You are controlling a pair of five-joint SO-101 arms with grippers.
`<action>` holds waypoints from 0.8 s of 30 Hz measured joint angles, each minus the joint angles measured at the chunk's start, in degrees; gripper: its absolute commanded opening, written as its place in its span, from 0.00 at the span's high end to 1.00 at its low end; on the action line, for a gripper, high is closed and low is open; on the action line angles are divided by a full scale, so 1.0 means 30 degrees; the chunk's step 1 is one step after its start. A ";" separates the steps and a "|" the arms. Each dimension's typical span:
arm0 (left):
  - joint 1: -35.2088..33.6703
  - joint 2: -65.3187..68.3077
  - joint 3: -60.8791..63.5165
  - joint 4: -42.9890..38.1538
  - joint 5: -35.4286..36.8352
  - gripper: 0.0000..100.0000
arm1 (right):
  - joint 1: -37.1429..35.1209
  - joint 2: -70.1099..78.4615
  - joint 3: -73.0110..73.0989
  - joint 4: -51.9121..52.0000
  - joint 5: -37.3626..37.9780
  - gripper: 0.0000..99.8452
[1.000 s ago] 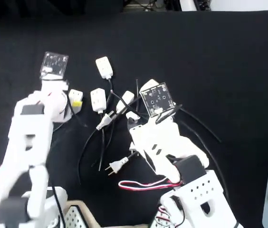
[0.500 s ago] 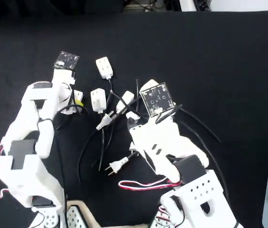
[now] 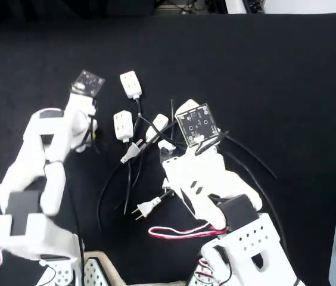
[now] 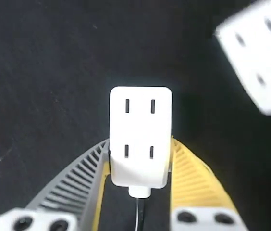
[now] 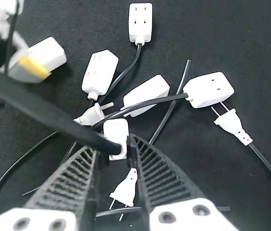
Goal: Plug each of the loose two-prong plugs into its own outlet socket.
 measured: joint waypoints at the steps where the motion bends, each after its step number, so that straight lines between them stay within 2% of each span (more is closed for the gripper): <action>1: 0.0088 -0.0821 0.0850 0.0000 -0.0234 0.95 | 0.0000 0.0000 0.0000 0.0000 0.0000 0.99; 9: 0.1612 -0.8147 0.7473 -0.0029 -0.0645 0.94 | 0.0000 0.0000 0.0000 0.0000 0.0000 0.99; 14: 0.3048 -1.0110 0.9582 -0.0029 -0.0674 0.74 | 0.0000 0.0000 0.0029 0.0000 0.0000 0.99; 15: 0.3165 -1.0227 0.9817 -0.0029 -0.0703 0.73 | 0.0000 0.0000 0.0029 0.0000 0.0000 0.99; 18: 0.3106 -1.0462 1.0110 -0.0029 -0.0381 0.73 | 0.0000 0.0000 0.0029 0.0000 0.0000 0.99; 24: 0.1436 -1.0608 0.9612 0.0469 0.0440 0.73 | 0.0000 0.0000 0.0029 0.0000 0.0000 0.99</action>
